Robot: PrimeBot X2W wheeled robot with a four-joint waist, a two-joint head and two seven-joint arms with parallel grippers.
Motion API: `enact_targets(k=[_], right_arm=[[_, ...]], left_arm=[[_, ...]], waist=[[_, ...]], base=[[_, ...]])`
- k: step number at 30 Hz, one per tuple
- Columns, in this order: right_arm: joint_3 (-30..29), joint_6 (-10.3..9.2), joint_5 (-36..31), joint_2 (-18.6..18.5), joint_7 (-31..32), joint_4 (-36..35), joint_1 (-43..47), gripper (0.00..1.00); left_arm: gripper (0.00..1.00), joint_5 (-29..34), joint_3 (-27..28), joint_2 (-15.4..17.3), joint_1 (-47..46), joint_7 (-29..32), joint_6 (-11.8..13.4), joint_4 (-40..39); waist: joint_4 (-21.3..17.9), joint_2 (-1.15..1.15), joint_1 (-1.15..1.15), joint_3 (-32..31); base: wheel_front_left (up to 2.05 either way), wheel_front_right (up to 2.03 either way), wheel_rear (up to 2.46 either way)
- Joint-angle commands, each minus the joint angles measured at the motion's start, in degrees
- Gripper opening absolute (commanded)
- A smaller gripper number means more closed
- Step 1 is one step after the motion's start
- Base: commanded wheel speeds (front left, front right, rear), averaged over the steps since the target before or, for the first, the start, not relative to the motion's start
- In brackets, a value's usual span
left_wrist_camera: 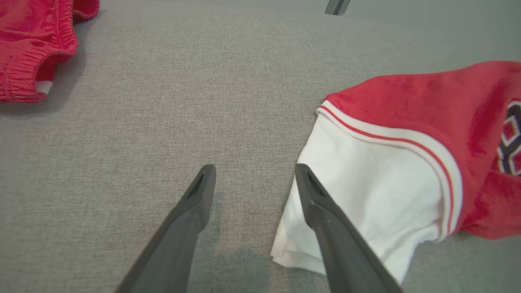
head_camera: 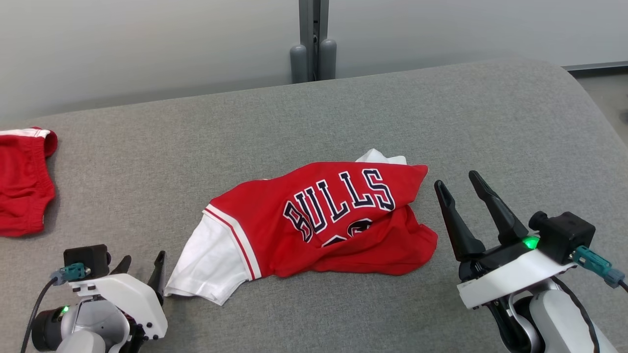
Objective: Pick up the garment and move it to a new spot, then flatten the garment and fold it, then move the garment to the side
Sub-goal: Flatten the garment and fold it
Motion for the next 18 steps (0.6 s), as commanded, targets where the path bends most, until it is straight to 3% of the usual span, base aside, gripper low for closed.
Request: enact_targets(k=[1, 7, 18], right_arm=[[-0.38, 0.01, -0.54, 0.1, 0.62, -0.66, 0.67, 1.0], [-1.14, 0.01, -1.7, 0.57, 2.13, -2.02, 1.16, 1.0], [-1.73, 0.01, -2.36, 1.12, 4.06, -3.49, 2.03, 1.0]], left_arm=[[1.0, 0.19, -0.64, 0.34, -1.03, 0.91, -0.7, 1.27], [1.0, 1.44, -2.45, 1.39, -2.09, 2.23, -1.52, 4.58], [1.0, 1.9, -6.86, 0.52, -0.12, 4.42, -4.11, 5.0]], waist=[[-0.29, 0.0, 0.0, 0.26], [-0.95, 0.0, 0.0, 0.82], [-0.8, 0.0, 0.0, 1.24]], base=[[0.0, 0.0, 0.0], [0.0, 0.0, 0.0], [0.0, 0.0, 0.0]])
